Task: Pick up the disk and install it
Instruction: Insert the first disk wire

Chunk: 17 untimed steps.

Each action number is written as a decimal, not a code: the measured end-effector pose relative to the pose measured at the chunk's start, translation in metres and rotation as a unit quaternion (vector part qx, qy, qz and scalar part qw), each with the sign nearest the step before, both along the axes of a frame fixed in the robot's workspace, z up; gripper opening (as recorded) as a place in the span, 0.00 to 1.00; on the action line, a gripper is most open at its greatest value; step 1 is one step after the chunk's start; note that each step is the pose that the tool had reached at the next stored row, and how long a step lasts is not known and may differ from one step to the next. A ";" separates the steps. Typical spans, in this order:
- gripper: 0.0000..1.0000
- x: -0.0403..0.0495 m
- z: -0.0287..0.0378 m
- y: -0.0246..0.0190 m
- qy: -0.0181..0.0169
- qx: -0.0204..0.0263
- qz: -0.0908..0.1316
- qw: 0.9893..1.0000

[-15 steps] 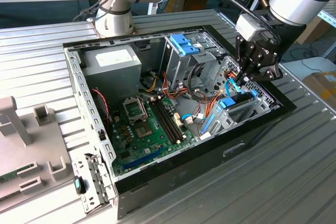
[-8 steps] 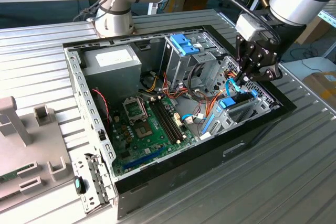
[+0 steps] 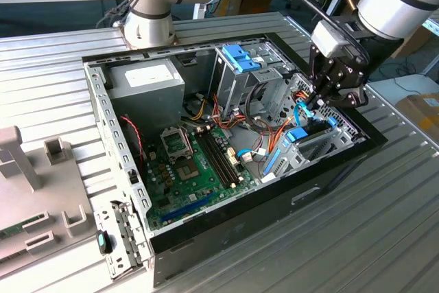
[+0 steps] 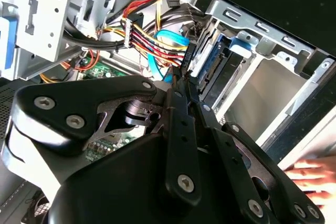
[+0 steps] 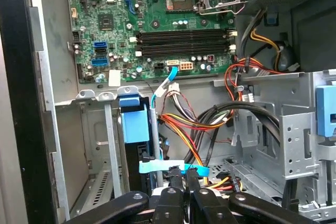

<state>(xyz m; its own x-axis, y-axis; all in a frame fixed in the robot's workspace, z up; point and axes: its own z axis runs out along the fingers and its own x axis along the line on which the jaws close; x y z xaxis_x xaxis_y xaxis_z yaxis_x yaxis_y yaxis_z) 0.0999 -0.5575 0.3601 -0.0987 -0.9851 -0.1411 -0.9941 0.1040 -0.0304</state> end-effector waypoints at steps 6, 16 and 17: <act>0.15 0.0000 -0.0005 -0.0087 0.000 -0.001 -0.005 1.000; 0.15 -0.0040 -0.0026 -0.0126 0.000 -0.011 -0.017 1.000; 0.15 -0.0050 -0.0026 -0.0131 0.000 -0.011 -0.018 1.000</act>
<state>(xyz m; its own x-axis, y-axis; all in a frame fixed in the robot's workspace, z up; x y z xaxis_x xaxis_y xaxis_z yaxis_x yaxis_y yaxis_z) 0.0949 -0.5706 0.3575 -0.1335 -0.9838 -0.1201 -0.9898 0.1384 -0.0334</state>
